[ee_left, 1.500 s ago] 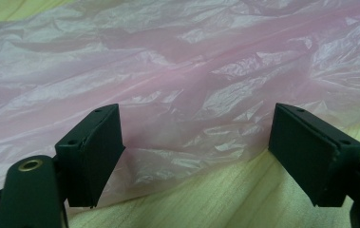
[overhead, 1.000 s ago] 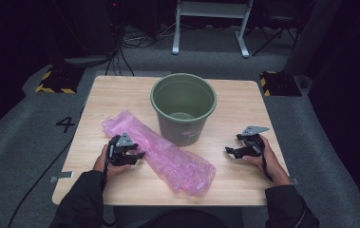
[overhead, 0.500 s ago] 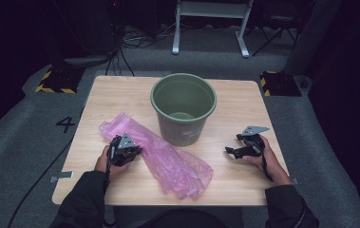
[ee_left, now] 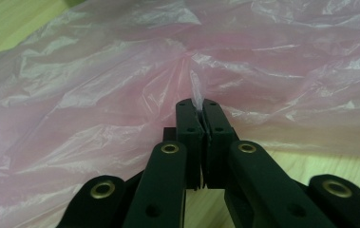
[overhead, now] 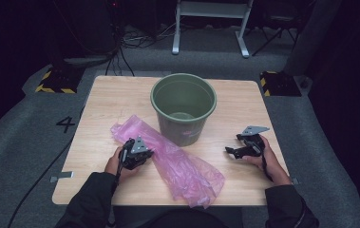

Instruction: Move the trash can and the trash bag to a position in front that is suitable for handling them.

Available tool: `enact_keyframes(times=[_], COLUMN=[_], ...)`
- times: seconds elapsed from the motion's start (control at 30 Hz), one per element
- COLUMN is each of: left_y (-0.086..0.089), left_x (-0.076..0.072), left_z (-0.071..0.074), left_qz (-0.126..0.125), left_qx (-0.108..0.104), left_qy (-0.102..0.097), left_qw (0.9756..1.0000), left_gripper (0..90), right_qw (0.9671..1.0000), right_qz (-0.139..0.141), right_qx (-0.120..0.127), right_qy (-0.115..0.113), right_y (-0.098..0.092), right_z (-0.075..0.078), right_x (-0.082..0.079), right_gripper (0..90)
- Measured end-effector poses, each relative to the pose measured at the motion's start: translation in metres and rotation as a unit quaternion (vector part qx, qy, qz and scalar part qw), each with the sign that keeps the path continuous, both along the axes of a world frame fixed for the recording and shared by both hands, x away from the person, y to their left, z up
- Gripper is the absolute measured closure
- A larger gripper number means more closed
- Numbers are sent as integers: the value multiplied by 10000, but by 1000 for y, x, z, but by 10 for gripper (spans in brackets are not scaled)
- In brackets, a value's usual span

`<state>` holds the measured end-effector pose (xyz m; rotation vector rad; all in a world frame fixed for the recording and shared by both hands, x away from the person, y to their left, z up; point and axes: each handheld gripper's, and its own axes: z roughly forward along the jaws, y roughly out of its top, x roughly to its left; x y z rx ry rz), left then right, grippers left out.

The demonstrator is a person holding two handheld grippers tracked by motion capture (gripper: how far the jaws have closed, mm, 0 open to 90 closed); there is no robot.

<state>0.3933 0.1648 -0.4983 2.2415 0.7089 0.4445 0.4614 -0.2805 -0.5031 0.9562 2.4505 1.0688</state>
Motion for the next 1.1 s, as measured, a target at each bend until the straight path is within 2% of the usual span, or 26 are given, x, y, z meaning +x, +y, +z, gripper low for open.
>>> enact_keyframes(times=[0.13, 0.17, 0.2, 0.37, 0.57, 0.67, 1.1], left_y=[-3, 1, 1, 17, 27, 29, 35], left_x=[-1, -3, -3, -9, -9, -11, -15], left_z=[4, 6, 6, 17, 23, 27, 33], left_qz=[-28, 31, 31, 176, 301, 312, 266], left_qx=[-36, -144, -144, -415, -595, -623, -731], left_qy=[-122, -163, -163, -348, -481, -562, -662], left_qw=[9999, 9998, 9998, 9984, 9966, 9960, 9948], left_gripper=[884, 885, 886, 892, 895, 895, 896], right_qw=[10000, 10000, 10000, 10000, 10000, 10000, 10000], right_qz=[0, 0, -1, 1, 1, 2, -33], right_qx=[0, 0, 0, 1, 1, 1, 0], right_qy=[1, 1, 1, 1, 1, 1, 7], right_y=[0, 0, 0, 0, 0, 0, 1], right_z=[0, 0, 0, 0, 0, 0, 0], right_x=[0, 0, 0, 0, 0, 0, 0], right_gripper=[162, 162, 162, 162, 162, 162, 159])
